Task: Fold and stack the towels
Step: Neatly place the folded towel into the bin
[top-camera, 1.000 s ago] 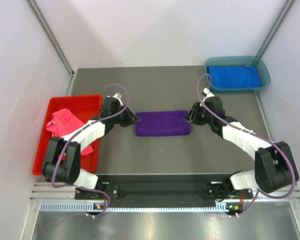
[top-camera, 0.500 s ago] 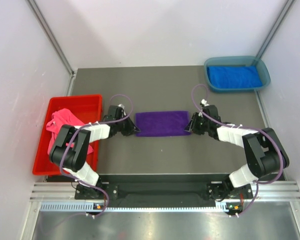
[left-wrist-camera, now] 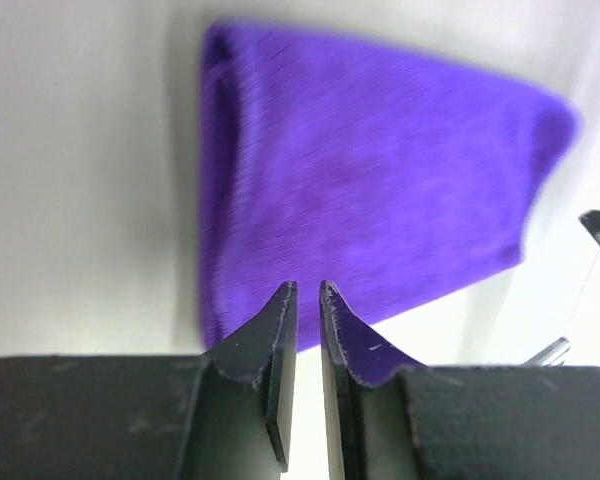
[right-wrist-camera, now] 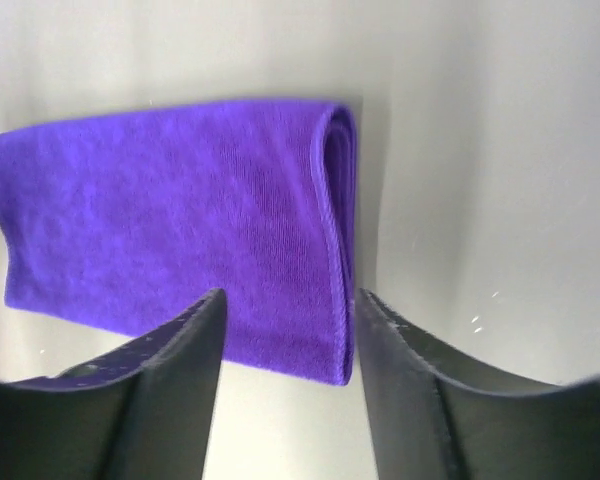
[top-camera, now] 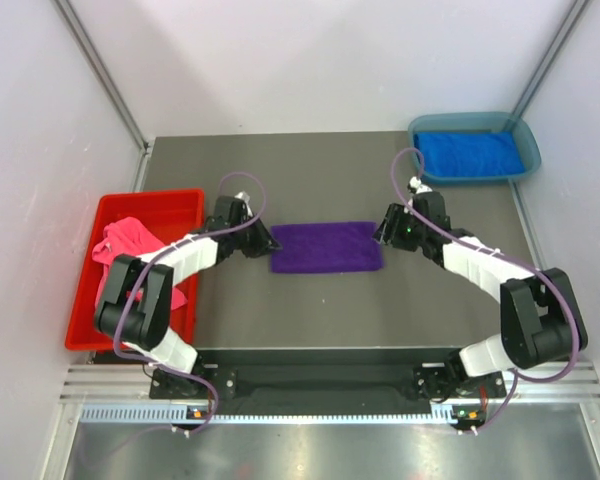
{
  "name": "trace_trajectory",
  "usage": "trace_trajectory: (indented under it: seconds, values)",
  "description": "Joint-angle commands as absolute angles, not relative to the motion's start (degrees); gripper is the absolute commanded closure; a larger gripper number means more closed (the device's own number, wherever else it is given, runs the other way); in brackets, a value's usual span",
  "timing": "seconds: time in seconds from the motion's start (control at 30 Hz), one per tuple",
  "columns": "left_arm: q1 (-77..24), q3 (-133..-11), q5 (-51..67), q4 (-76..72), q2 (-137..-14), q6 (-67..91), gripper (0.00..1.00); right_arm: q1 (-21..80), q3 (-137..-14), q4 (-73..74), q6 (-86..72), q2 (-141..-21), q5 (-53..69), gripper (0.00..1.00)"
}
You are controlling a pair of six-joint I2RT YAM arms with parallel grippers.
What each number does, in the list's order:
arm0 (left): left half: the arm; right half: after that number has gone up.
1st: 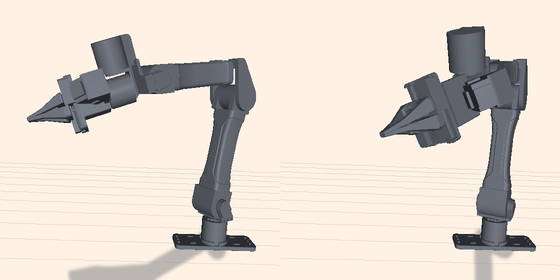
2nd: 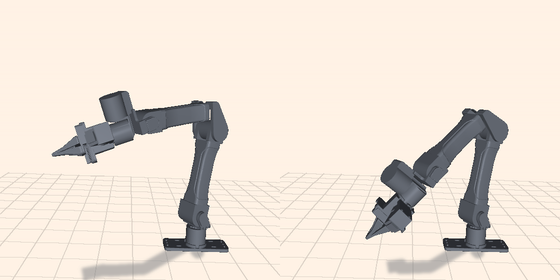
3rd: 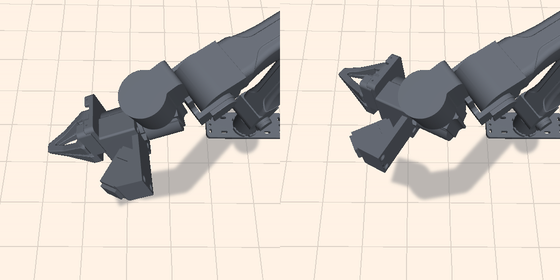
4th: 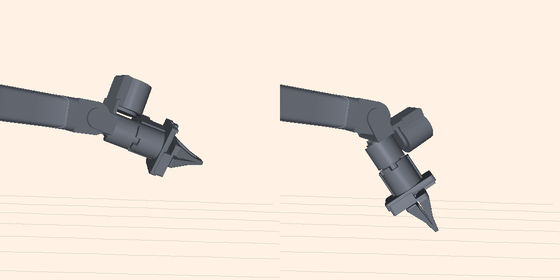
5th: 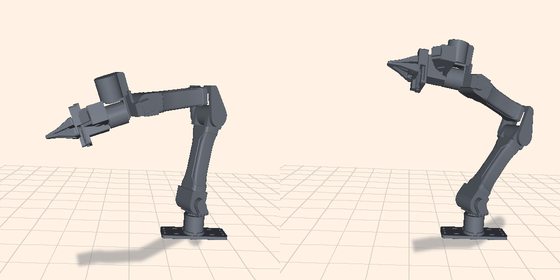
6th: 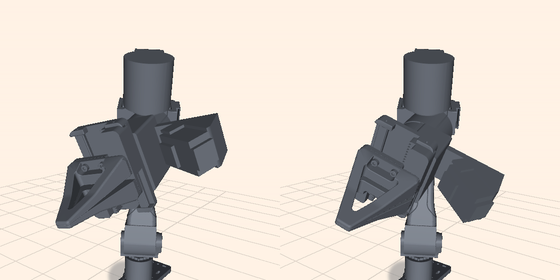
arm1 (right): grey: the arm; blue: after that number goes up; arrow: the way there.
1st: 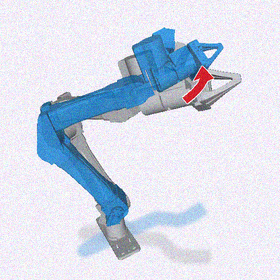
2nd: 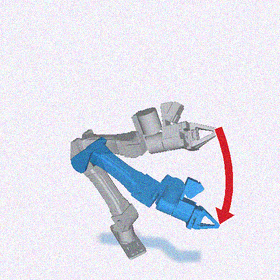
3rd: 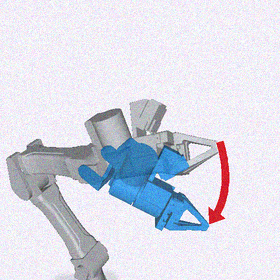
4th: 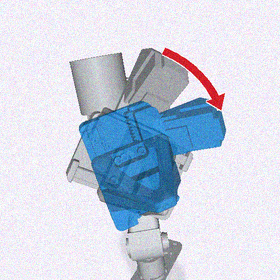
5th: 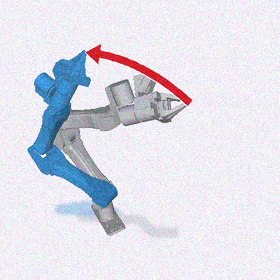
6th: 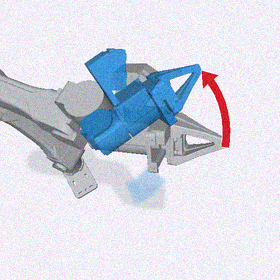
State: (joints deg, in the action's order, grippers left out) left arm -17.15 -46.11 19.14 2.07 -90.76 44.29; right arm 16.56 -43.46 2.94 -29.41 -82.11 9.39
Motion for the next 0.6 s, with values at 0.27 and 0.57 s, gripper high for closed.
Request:
trace_trajectory:
  seconds: [0.27, 0.57]
  values:
    - [-17.49, -54.23, 21.53, 7.47, -84.47, 41.05, 0.76, 15.73, -51.68, 8.09, -18.55, -87.96, 7.81, 0.34]
    - [-18.02, -51.68, 24.26, 6.85, -80.25, 41.48, 0.76, 18.01, -54.14, 8.17, -16.61, -94.21, 3.61, 0.35]
